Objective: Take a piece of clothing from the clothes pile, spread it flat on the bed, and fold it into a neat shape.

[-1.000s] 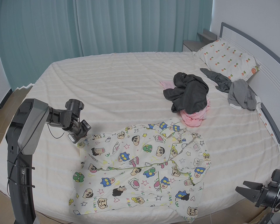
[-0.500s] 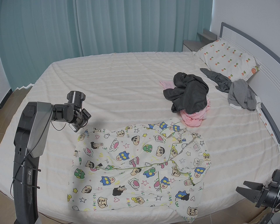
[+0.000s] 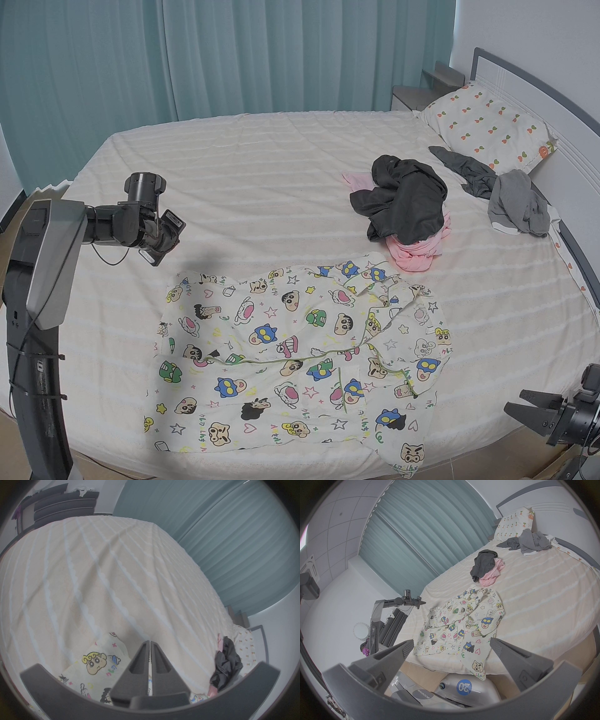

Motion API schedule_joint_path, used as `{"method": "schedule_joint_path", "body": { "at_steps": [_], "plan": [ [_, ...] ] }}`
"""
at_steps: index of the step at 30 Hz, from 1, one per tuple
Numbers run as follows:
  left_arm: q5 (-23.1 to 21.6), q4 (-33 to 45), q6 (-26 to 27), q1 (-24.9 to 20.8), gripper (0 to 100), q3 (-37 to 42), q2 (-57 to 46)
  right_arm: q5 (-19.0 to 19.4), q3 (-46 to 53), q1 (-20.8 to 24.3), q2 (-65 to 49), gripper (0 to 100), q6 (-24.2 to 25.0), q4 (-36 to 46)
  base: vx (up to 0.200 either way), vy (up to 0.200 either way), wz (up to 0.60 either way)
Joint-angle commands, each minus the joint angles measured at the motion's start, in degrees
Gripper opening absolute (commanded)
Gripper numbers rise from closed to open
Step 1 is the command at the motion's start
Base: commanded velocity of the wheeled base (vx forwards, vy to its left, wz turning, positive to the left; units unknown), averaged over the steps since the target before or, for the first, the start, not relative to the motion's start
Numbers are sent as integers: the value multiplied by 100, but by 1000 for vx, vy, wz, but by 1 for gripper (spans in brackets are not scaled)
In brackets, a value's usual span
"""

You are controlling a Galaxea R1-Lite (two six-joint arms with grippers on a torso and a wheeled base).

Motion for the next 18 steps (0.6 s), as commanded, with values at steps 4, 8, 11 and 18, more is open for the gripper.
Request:
{"method": "schedule_joint_path", "body": {
  "at_steps": [4,8,11,18],
  "plan": [
    [-638,-2039,429,168,0,4263,-2591,28,-259,-17,486,100,38,4,0,0,0],
    [-1068,-2988,438,230,0,5863,-3470,10,-743,-52,1163,100,46,-14,0,0,0],
    [-1455,-3533,341,265,0,7067,-4191,19,-1244,-52,1901,100,126,-75,0,0,0],
    [-2079,-4026,-626,326,0,8350,-5386,19,-2140,-8,2631,100,1066,-40,0,0,0]
  ]
}}
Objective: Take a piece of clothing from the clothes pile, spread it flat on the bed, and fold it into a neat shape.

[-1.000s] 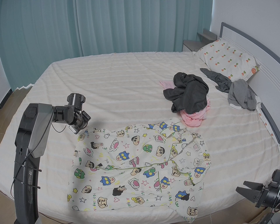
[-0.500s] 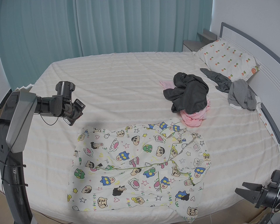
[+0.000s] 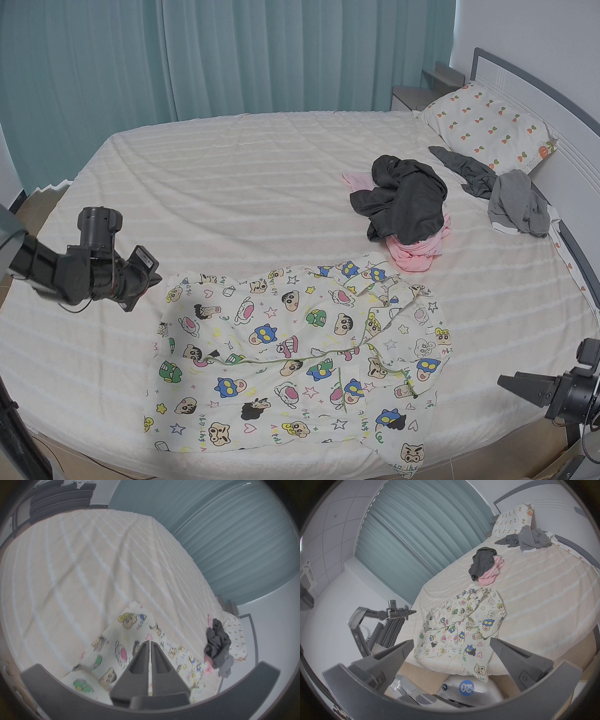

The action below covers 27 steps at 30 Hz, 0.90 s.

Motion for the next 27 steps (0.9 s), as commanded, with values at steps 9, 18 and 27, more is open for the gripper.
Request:
{"method": "schedule_joint_path", "body": {
  "at_steps": [9,18,27],
  "plan": [
    [-1555,-1641,-963,187,0,3964,-3504,-196,-2163,18,3246,100,900,-65,0,0,0],
    [-1950,-1667,-963,178,0,4465,-3504,-205,-3675,62,5786,100,908,-952,0,0,0],
    [-1994,-2388,-981,274,0,5151,-3486,-732,-4554,528,6639,100,1954,-1102,0,0,0]
  ]
}}
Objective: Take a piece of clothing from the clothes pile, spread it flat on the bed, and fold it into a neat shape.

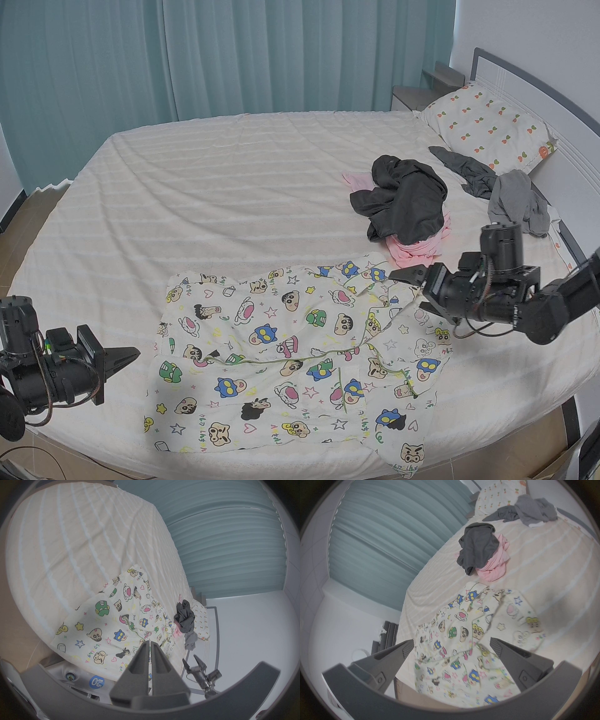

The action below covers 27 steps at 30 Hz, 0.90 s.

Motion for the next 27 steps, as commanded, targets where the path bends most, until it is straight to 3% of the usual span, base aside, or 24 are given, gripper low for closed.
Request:
{"method": "schedule_joint_path", "body": {
  "at_steps": [1,4,7,20,27],
  "plan": [
    [-102,-348,-39,75,0,498,-78,-422,-760,310,1269,100,475,-256,0,0,0],
    [-119,-418,-391,110,0,489,10,-1178,-1367,381,2025,100,607,-695,0,0,0],
    [-119,-532,-444,110,0,506,1,-1521,-1683,416,2253,100,607,-677,0,0,0],
    [-119,-567,-461,101,0,533,36,-1635,-3116,530,3220,100,580,-168,0,0,0],
    [-119,-576,-461,110,0,533,71,-1644,-3951,512,3774,100,211,157,0,0,0]
  ]
}}
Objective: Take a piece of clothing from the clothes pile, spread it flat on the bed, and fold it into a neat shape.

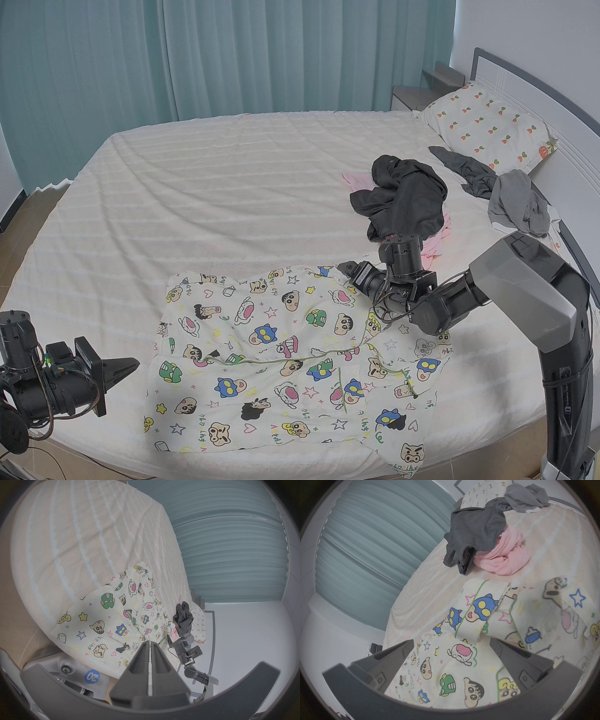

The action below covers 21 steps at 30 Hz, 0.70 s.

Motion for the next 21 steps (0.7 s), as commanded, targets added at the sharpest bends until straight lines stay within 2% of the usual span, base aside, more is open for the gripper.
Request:
{"method": "schedule_joint_path", "body": {
  "at_steps": [1,4,6,7,12,18,21],
  "plan": [
    [-4,-3,-2,8,0,1,82,-19,-690,-2,643,100,-231,230,0,0,0],
    [-4,-3,-2,8,0,1,109,-142,-1358,-46,1003,100,-486,406,0,0,0],
    [-4,-3,-2,8,0,1,109,-151,-1393,-46,1021,100,-486,406,0,0,0],
    [-4,-3,-2,8,0,1,118,-186,-2052,-90,1293,100,-626,423,0,0,0],
    [-4,-3,-2,16,0,1,109,-265,-3439,-204,1601,100,-635,309,0,0,0],
    [5,-3,-2,8,0,1,118,-327,-3439,-292,1442,100,-626,283,0,0,0],
    [-4,-3,-2,8,0,1,118,-239,-3439,-424,1539,100,-653,371,0,0,0]
  ]
}}
